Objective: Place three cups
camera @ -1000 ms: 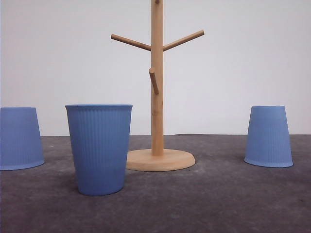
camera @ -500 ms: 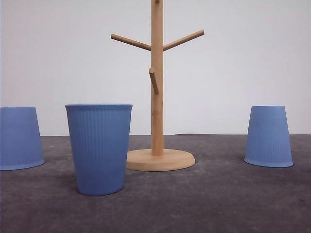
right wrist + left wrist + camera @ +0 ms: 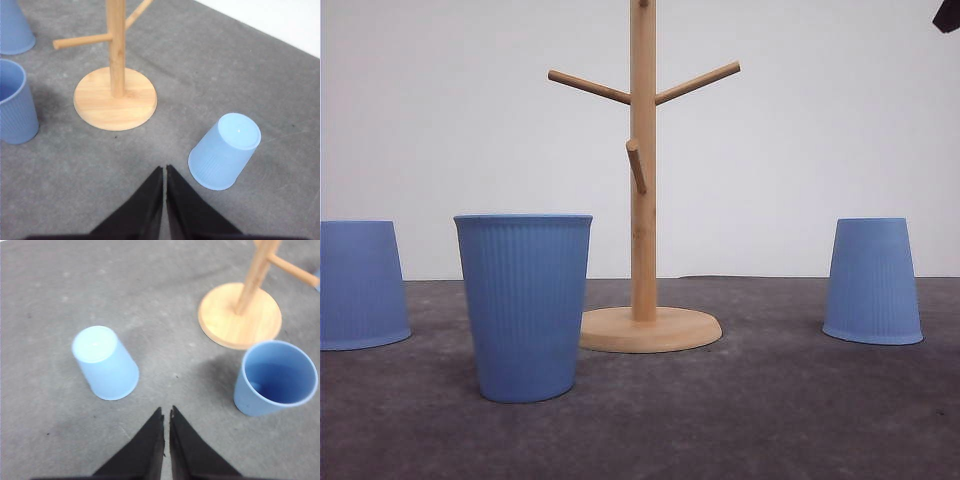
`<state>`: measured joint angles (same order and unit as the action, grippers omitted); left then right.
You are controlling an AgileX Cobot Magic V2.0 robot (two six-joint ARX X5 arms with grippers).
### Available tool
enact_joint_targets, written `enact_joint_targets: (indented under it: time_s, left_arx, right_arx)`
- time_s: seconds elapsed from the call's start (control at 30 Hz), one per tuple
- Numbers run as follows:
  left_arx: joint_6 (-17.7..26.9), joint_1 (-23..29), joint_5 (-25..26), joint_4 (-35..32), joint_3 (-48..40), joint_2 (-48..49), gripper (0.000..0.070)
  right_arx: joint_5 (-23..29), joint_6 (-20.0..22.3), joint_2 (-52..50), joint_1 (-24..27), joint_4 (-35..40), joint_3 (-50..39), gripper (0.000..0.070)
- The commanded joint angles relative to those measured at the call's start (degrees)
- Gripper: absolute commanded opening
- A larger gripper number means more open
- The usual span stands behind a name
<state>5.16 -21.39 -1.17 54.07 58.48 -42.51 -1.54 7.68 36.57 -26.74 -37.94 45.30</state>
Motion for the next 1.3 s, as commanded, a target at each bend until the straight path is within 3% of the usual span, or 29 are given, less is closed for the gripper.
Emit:
enact_joint_targets:
  time_s: [0.0, 0.1, 0.2, 0.27, 0.4, 0.6, 0.83, 1.1, 1.27]
  left_arx:
    - [1.4, -0.7, 0.0, -0.1, 1.3, -0.6, 0.0003]
    - [1.7, -1.6, 0.0, 0.0, 1.2, -0.6, 0.0023]
    - [2.1, -1.8, 0.0, -0.5, 1.2, -0.5, 0.0321]
    - [1.6, -1.8, -0.1, -0.5, 1.2, -0.2, 0.0463]
    - [-3.4, -1.7, -1.7, 0.5, 1.2, -0.1, 0.0476]
    - [-11.1, 0.7, -3.9, 4.1, 1.2, -3.9, 0.0476]
    - [-12.4, 4.3, -1.4, 2.8, 1.2, -14.4, 0.0487]
    - [-13.8, 9.8, 0.6, -10.1, 1.4, -25.0, 0.0526]
    - [-13.8, 12.5, 3.1, -12.5, 4.0, -32.1, 0.0607]
  right_arx:
    - [-0.1, 0.2, 0.4, -0.5, 0.2, 0.9, 0.0008]
    - [-0.1, 0.3, 0.4, -0.5, 0.3, 0.9, 0.0053]
    - [0.1, 0.2, 0.4, -0.5, 0.6, 0.9, 0.0374]
    - [0.1, -1.4, 0.3, -0.5, 0.6, 0.9, 0.0485]
    - [0.1, -4.4, 0.3, -0.5, 0.6, 0.9, 0.0487]
    - [0.1, -4.8, 0.3, -0.5, 0.6, 0.9, 0.0487]
    - [0.0, -6.2, 0.4, -0.5, 0.6, 0.9, 0.0486]
    - [0.0, -6.2, 0.4, -0.5, 0.6, 0.9, 0.0486]
    - [0.0, -6.2, 0.4, -0.5, 0.7, 0.9, 0.0486]
